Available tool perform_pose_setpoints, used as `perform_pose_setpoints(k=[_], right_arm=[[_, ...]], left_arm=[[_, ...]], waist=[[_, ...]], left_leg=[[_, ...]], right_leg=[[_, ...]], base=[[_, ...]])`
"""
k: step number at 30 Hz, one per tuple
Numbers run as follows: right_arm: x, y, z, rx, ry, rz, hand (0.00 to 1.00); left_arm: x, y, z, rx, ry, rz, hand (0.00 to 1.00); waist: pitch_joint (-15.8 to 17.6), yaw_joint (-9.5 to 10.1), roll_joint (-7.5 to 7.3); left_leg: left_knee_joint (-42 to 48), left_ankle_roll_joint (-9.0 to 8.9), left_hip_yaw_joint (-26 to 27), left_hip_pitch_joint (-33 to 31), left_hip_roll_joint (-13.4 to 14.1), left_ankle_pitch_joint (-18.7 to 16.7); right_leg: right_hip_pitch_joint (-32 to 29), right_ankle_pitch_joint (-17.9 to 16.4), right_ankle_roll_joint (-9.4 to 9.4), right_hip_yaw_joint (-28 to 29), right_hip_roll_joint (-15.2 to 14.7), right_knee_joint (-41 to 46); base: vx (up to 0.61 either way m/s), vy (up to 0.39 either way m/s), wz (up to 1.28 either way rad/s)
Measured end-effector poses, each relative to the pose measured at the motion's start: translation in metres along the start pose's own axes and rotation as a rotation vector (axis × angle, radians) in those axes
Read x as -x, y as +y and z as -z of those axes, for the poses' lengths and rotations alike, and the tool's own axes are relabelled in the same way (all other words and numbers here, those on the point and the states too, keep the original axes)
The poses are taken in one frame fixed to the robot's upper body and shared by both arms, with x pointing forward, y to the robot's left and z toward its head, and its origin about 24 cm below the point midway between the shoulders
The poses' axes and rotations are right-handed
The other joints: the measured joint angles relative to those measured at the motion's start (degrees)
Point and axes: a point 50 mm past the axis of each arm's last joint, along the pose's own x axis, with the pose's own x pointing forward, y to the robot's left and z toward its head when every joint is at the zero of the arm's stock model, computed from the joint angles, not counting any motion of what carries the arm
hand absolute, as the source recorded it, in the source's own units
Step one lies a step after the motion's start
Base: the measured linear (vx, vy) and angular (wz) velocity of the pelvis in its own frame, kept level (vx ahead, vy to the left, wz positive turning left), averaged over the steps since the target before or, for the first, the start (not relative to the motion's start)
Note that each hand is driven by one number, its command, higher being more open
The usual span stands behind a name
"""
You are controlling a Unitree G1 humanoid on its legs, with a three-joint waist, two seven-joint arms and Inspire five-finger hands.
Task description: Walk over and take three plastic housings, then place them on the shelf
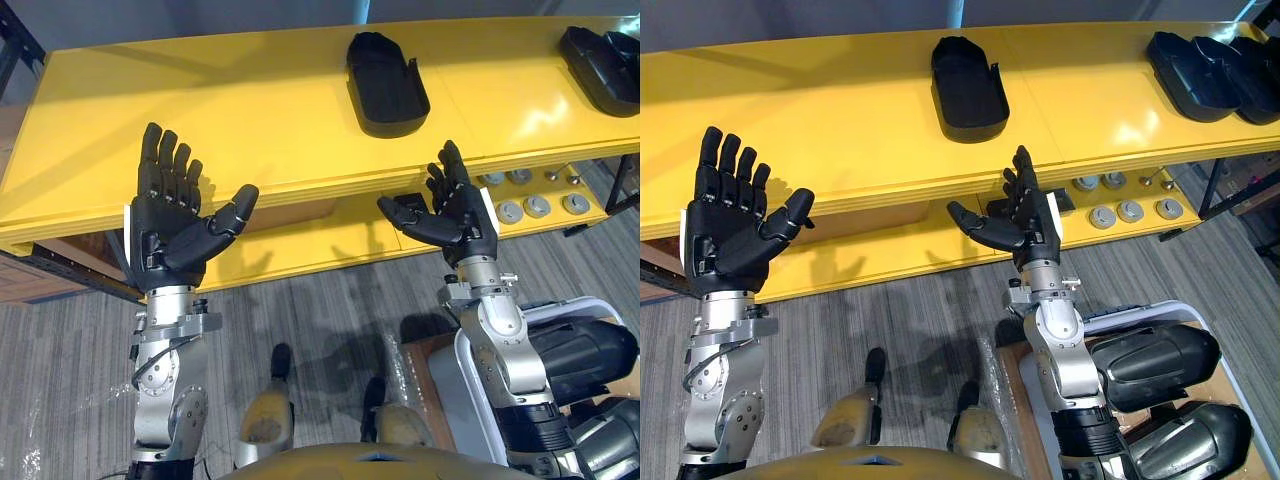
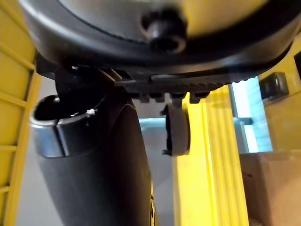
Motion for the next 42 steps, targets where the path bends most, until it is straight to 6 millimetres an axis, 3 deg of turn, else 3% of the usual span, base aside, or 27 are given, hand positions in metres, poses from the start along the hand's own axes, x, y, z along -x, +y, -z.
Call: perform_pose_setpoints(k=[6, 15, 21, 23, 28, 37, 42], right_arm=[[-0.008, 0.004, 0.000, 0.016, -0.013, 0.001, 1.00], [-0.049, 0.014, -0.023, 0.083, -0.129, -0.007, 1.00], [-0.079, 0.014, -0.046, 0.117, -0.202, -0.004, 1.00], [-0.083, 0.012, -0.050, 0.127, -0.213, 0.004, 1.00], [-0.090, 0.011, -0.066, 0.116, -0.283, 0.032, 1.00], [-0.093, 0.013, -0.074, 0.109, -0.320, 0.037, 1.00], [-0.094, 0.014, -0.077, 0.106, -0.330, 0.040, 1.00]], left_arm=[[0.000, -0.006, 0.003, 0.020, 0.012, 0.011, 1.00], [-0.013, -0.020, 0.001, 0.059, -0.031, 0.042, 1.00], [-0.028, -0.027, -0.006, 0.078, -0.091, 0.061, 1.00], [-0.032, -0.028, -0.006, 0.082, -0.104, 0.057, 1.00], [-0.037, -0.026, -0.002, 0.075, -0.096, 0.036, 1.00], [-0.038, -0.026, -0.001, 0.076, -0.094, 0.032, 1.00], [-0.037, -0.028, 0.001, 0.085, -0.084, 0.035, 1.00]], waist=[[-0.4, 0.11, 0.65], [-0.1, 0.63, 1.18], [5.0, 0.79, 3.01], [6.8, 0.79, 2.99], [10.6, 0.68, 2.83], [11.6, 1.60, 2.83], [11.7, 2.40, 2.80]], left_leg=[[0.0, -0.07, 0.1, -0.2, 0.0, -0.1], [0.0, 0.54, -0.7, -3.1, -0.4, 0.9], [1.0, 0.32, -1.7, -4.8, -1.1, 1.2], [2.2, 0.34, -2.0, -5.7, -1.2, 1.0], [5.9, 0.21, -2.8, -7.6, -1.6, -0.2], [14.5, -0.32, -2.6, -12.5, -0.9, -4.0], [17.4, -0.41, -2.3, -13.9, -0.6, -5.4]], right_leg=[[-0.4, 0.0, -0.01, 0.2, 0.0, -0.1], [-3.4, 0.2, -0.11, 0.2, -0.3, 1.2], [-6.3, -1.4, -0.27, -0.3, -1.5, 6.0], [-7.4, -2.3, -0.31, -0.4, -2.1, 8.2], [-9.4, -4.2, -0.75, -0.5, -3.0, 12.3], [-12.7, -6.5, -1.93, 0.0, -3.1, 17.3], [-13.6, -7.2, -1.68, 0.4, -3.1, 19.2]], base=[[0.00, 0.000, 0.00], [0.01, -0.017, 0.03], [-0.03, -0.020, 0.07], [-0.04, -0.025, 0.11], [-0.05, -0.034, 0.06], [-0.05, -0.028, -0.02], [-0.01, -0.015, -0.03]])
